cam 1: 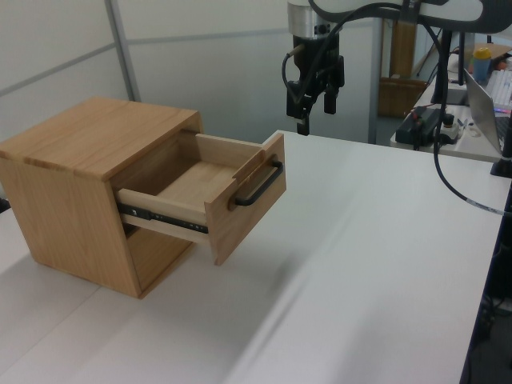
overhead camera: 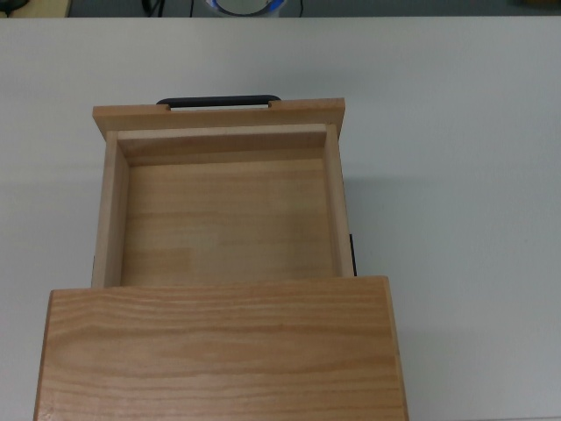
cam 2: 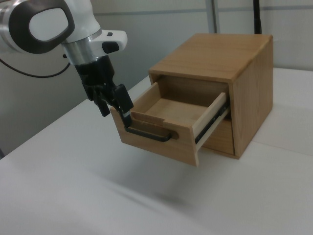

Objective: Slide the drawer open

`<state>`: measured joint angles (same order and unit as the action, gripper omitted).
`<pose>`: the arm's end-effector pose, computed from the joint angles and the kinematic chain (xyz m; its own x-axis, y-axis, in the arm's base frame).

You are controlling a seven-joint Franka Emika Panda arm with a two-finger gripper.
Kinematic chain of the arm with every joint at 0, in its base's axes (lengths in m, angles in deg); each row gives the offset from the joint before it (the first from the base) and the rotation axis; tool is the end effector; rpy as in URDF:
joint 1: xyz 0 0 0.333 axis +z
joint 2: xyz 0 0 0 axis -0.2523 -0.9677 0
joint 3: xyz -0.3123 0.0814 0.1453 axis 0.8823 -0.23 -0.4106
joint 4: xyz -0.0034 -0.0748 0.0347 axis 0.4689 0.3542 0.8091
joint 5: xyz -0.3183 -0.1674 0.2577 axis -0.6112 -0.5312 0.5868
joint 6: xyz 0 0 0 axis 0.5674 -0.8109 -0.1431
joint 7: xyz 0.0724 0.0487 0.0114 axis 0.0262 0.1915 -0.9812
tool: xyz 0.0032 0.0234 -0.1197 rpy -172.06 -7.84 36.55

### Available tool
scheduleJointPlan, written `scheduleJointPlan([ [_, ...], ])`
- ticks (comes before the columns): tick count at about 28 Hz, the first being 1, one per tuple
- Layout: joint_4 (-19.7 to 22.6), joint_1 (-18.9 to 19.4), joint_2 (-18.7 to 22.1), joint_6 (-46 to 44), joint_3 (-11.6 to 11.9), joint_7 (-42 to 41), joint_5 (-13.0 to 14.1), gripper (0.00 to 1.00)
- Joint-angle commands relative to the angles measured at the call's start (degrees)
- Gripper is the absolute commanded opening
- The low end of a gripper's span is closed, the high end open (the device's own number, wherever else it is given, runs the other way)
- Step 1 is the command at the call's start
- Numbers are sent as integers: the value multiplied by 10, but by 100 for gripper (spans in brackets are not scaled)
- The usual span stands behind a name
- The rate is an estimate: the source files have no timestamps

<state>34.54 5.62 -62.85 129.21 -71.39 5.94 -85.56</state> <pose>0.5732 -0.0064 0.7260 0.9966 -0.0667 0.0493 -0.0698 -0.9955 0.0642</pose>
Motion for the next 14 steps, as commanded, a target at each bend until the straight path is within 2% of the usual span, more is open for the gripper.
scheduleJointPlan([
  [1, -9, -2, -2, -14, 4, -20, -7, 100],
  [6, -9, -3, -1, -14, 3, -24, -29, 100],
  [14, -9, -3, -1, -13, 3, -27, -31, 100],
])
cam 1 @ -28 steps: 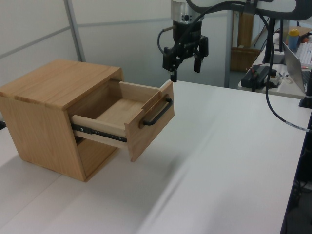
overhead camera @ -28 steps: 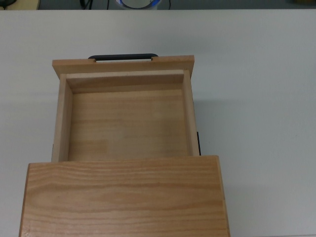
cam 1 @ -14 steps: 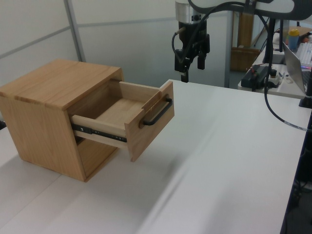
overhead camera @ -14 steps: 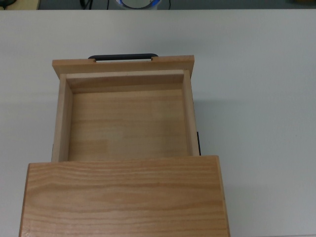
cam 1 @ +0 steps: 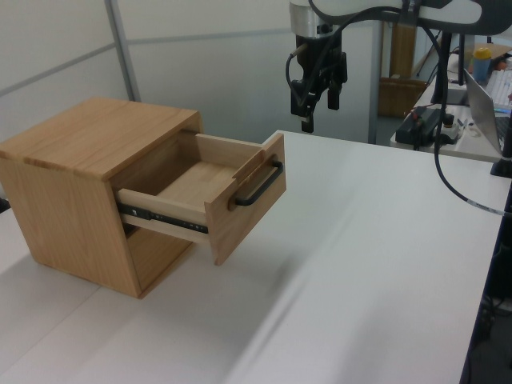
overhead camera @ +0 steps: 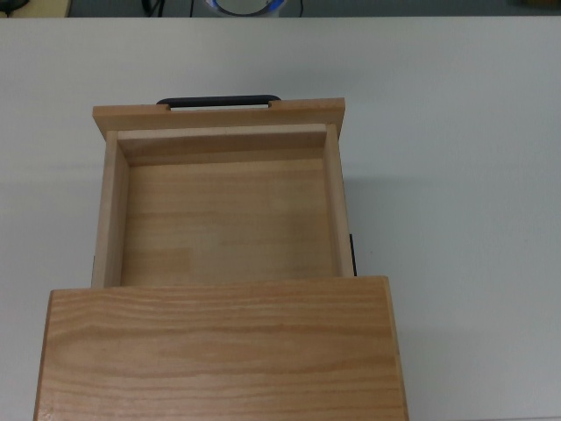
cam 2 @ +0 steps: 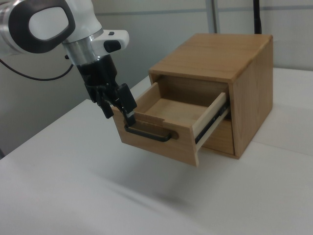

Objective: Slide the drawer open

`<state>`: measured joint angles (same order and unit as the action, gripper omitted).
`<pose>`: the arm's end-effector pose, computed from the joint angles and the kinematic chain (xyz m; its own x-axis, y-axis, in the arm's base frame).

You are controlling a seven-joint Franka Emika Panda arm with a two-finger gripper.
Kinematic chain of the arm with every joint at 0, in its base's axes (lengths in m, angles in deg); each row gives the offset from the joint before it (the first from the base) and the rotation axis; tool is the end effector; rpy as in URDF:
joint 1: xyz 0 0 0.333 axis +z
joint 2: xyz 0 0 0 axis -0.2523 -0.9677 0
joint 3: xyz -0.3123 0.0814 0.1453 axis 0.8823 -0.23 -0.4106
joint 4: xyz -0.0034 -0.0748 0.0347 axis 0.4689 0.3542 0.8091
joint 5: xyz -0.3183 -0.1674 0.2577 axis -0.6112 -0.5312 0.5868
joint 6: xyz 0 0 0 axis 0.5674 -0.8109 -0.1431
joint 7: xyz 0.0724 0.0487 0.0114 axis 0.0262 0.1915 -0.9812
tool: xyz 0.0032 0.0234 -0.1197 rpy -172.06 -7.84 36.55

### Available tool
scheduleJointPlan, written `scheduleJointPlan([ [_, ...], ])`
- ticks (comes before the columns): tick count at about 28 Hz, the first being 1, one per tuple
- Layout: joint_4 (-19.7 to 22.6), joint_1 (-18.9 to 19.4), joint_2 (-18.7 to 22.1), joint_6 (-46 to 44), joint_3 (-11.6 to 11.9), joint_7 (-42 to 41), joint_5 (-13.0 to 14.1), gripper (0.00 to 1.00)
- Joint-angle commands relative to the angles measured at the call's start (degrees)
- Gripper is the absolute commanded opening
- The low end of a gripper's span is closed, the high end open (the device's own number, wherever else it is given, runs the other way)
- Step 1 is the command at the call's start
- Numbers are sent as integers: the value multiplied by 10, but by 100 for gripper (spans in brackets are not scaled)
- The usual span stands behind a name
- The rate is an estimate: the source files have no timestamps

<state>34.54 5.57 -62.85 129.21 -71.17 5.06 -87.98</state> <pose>0.5730 -0.0147 0.7265 0.9969 -0.0610 0.0505 -0.0661 -0.9921 0.1062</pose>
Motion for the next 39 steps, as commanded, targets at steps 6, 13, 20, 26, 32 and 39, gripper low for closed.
scheduleJointPlan([
  [6, -7, -4, -3, -14, 1, -20, -11, 100],
  [13, -5, -4, -10, -14, 0, -17, -19, 100],
  [20, -8, -4, -26, -13, 1, -2, -32, 100],
  [26, -9, -4, -25, -12, 2, -5, -33, 100],
  [32, -9, -4, -25, -11, 2, 1, -30, 100],
  [39, -17, -4, -26, -11, 0, 2, -31, 100],
])
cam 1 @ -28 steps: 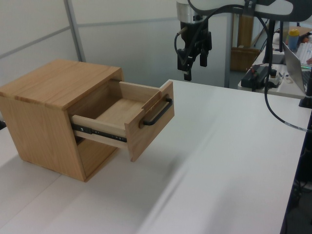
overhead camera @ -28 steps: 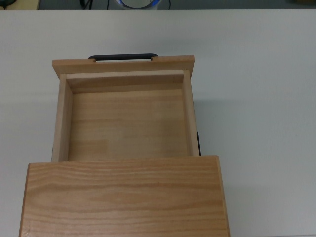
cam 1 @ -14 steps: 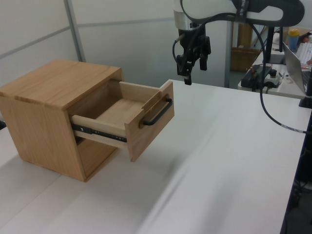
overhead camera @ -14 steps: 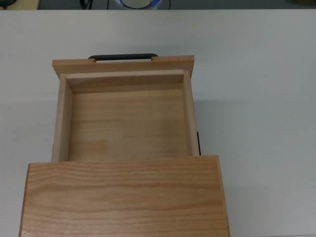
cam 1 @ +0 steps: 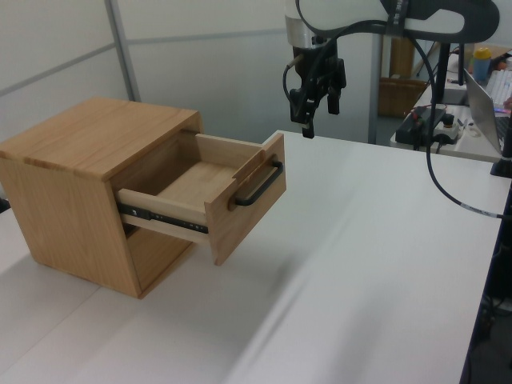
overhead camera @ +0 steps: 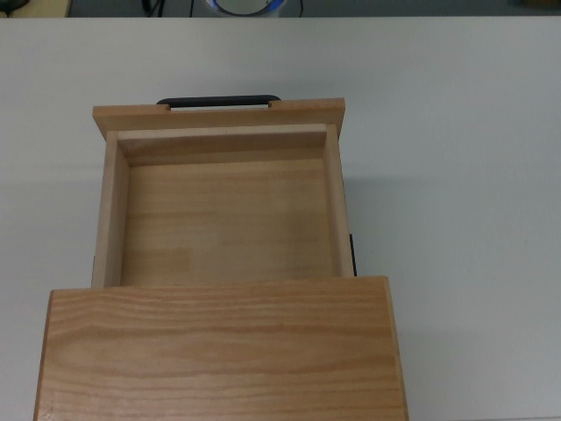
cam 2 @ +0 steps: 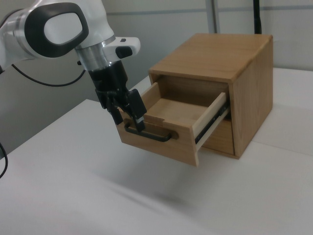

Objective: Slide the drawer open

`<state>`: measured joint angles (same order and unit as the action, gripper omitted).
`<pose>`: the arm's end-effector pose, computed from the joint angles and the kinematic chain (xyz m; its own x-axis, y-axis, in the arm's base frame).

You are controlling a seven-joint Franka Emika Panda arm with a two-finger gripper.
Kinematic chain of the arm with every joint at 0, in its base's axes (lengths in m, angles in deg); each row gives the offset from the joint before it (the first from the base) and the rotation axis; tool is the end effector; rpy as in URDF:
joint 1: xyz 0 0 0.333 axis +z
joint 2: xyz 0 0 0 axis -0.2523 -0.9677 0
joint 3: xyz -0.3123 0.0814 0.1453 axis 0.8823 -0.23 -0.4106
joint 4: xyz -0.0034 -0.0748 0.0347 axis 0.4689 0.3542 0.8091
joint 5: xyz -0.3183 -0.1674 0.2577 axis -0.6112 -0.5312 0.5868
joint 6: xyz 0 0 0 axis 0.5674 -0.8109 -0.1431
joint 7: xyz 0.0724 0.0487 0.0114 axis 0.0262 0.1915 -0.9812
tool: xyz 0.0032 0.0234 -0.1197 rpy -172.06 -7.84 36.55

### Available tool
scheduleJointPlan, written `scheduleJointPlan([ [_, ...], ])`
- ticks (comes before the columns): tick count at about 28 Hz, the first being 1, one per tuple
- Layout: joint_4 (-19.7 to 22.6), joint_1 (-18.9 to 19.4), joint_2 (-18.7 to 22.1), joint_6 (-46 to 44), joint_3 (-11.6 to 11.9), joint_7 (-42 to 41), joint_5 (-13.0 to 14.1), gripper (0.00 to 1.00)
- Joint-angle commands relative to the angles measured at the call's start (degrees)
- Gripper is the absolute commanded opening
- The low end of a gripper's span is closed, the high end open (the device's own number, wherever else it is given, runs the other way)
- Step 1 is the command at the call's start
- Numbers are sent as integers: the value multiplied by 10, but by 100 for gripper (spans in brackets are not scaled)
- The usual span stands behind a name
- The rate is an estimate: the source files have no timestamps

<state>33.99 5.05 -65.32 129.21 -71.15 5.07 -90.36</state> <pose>0.5887 -0.0283 0.7072 0.9970 -0.0755 0.0196 -0.0775 -0.9868 0.1424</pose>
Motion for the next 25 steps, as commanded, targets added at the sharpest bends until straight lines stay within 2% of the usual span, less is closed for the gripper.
scheduleJointPlan([
  [1, -12, 1, -1, -11, -1, 1, -6, 100],
  [25, -12, 1, -2, -10, -1, 1, -1, 100],
])
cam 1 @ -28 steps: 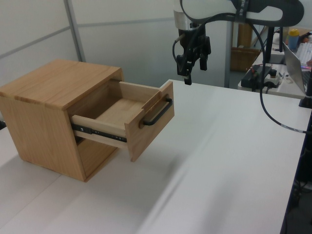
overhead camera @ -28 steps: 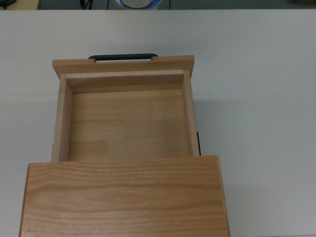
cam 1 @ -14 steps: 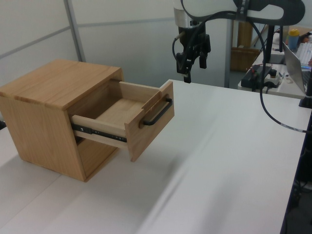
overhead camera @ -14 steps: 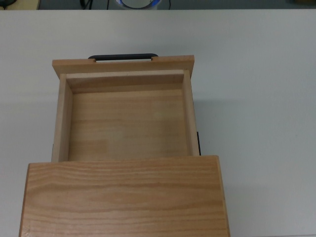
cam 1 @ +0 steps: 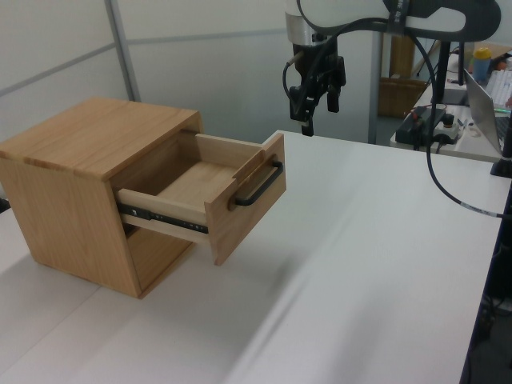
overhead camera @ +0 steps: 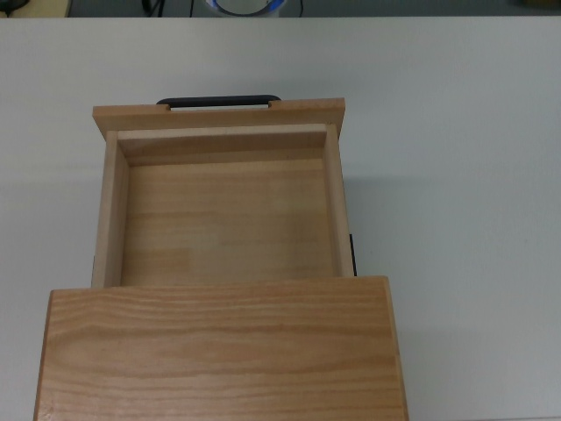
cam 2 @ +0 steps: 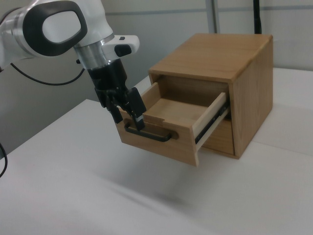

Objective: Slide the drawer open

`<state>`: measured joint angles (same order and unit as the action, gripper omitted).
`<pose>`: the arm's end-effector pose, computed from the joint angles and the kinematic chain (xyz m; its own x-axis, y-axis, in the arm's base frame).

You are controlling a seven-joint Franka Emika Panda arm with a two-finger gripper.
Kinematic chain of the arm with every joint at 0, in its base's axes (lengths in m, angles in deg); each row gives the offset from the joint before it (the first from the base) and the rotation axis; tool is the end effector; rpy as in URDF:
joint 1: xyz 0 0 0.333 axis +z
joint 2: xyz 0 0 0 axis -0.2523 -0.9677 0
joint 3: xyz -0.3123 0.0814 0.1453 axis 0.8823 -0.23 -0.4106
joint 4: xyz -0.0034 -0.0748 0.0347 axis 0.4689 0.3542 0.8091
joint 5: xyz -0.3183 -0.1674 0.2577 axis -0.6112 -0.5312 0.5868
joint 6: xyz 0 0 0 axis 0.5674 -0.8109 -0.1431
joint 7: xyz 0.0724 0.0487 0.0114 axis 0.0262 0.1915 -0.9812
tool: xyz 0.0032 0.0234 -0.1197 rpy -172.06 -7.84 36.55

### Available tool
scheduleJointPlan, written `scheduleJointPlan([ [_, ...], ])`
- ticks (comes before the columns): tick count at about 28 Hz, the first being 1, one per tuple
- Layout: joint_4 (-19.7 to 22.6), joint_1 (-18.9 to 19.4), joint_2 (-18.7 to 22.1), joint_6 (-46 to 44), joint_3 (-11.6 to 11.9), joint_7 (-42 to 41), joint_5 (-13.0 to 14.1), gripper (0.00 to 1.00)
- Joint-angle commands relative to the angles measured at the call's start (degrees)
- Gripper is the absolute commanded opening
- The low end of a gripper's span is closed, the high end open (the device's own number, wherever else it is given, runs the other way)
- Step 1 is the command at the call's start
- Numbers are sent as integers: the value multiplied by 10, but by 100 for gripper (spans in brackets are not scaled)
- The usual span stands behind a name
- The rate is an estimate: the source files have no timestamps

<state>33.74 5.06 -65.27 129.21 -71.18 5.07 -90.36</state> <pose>0.5883 -0.0278 0.7099 0.9969 -0.0747 0.0248 -0.0775 -0.9868 0.1422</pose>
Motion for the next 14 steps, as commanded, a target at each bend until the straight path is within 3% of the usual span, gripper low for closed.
scheduleJointPlan([
  [1, -9, 1, -2, -10, -1, 1, -1, 100],
  [14, -9, 1, -2, -10, 1, 1, 10, 100],
])
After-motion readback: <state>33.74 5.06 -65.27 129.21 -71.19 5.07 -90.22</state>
